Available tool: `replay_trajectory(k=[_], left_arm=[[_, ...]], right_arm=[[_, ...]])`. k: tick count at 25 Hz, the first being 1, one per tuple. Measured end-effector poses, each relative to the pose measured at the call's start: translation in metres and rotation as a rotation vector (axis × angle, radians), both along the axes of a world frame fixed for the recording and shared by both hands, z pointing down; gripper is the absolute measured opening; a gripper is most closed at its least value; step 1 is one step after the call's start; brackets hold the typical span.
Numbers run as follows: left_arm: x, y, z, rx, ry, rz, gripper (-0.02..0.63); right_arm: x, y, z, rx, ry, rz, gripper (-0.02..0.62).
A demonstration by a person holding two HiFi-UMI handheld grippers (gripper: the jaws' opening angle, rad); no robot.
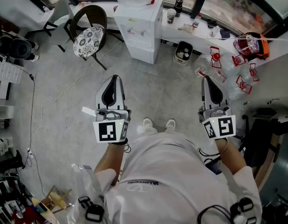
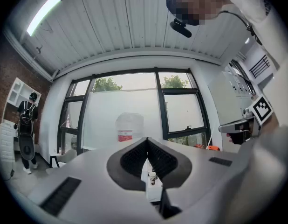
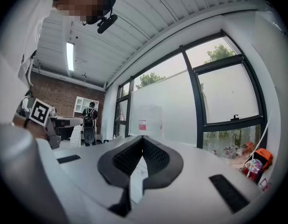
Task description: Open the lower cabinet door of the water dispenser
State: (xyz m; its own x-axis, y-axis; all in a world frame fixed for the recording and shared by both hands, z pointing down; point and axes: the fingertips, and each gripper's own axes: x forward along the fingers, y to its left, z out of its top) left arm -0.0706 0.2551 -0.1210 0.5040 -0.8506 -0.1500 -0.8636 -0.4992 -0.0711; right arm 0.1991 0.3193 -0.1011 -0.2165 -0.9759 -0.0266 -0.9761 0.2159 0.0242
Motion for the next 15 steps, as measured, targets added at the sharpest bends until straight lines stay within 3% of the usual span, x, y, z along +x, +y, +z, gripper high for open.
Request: replay_trajectory(k=[15], left_arm=[[-0.022,-0.020,0.008,-0.018,0.033,0.061,0.006]], right_arm=[[-0.037,-0.022,-0.007,0.030,-0.019,-0.004,0.015]])
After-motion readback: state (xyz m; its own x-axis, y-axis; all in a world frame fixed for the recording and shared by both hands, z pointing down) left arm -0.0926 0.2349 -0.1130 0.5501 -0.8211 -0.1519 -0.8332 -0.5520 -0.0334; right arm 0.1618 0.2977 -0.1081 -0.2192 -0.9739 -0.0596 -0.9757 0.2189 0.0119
